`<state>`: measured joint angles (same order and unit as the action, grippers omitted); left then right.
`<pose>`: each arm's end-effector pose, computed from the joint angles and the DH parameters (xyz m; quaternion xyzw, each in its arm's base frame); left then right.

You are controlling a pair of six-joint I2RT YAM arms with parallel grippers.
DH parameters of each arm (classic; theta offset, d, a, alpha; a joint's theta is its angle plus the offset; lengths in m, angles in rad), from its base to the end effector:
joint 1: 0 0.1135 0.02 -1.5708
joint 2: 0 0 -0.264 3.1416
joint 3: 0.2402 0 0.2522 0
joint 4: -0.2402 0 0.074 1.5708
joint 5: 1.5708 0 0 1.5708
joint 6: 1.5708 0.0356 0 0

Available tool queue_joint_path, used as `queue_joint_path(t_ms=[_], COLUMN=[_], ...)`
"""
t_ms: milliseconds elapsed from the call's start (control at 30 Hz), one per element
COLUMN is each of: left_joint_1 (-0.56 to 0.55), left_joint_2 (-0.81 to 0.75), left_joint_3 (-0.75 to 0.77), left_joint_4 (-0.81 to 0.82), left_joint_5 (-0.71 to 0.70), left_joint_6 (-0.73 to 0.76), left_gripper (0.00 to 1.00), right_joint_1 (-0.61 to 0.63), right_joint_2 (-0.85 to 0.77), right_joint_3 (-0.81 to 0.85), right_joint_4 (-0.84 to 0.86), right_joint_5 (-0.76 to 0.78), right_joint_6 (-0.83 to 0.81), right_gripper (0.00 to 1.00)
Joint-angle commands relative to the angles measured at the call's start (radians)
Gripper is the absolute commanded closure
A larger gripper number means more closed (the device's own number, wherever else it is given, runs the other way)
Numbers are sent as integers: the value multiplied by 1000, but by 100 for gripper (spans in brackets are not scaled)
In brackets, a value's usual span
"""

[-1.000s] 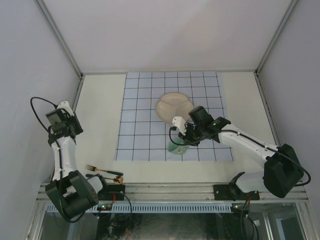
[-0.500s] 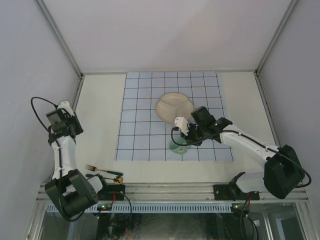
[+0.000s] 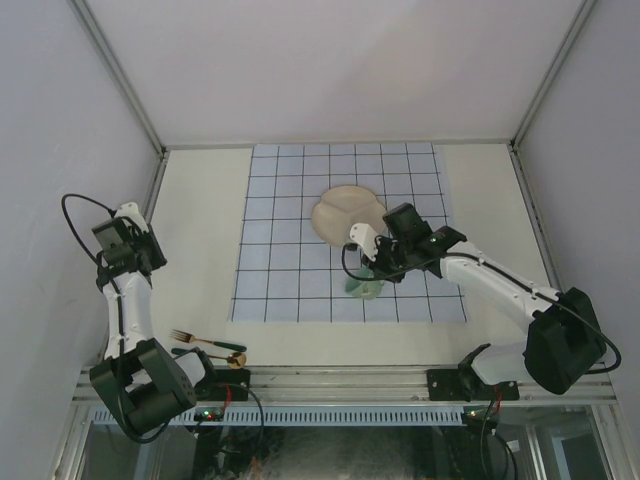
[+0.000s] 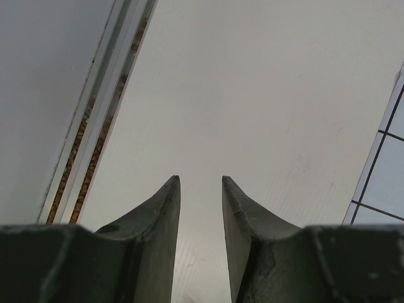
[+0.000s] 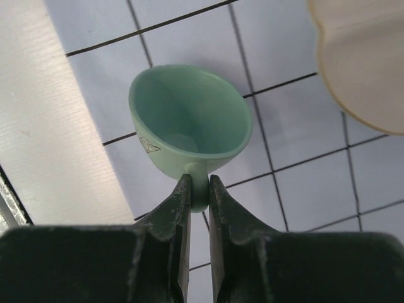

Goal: Set the dinner table for one person
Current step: Place the cup on the napkin.

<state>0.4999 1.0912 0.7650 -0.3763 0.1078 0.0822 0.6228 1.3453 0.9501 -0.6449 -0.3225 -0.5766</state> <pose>0.2063 0.1083 0.2554 -0.1657 0.8909 0.0737 0.4164 0.2084 0.1636 0.2389 -0.5723 0.7625 0.1609 0.2552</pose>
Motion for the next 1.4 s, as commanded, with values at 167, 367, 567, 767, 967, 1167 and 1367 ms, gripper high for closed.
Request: queue_joint_path(t_ms=[167,367,567,767,967,1167,1367], left_joint_1=[6,6,5,6,6,6,5], left_joint_2=[-14,-25,-29,-23,-15,-11,-6], left_joint_3=[19,15,16,8,-8,-20,-18], left_joint_4=[23,20,18,24,37,49,51], left_joint_5=[13,15,22,18,4,-4,-9], left_joint_6=[15,16,17,24,36,38,37], left_gripper=[63,63,63,63,63,63,63], right_joint_1=[-97,-178,-292,-402,-471,-533,-566], right_joint_2=[-47,-49,52,226,399,533,657], right_joint_3=[156,189,314,467,581,665,793], right_joint_4=[39,117,199,253,309,363,374], right_joint_5=[3,60,104,141,217,241,277], right_joint_6=[65,136,216,290,307,322,332], right_gripper=[100,100,100,100,100,100,100])
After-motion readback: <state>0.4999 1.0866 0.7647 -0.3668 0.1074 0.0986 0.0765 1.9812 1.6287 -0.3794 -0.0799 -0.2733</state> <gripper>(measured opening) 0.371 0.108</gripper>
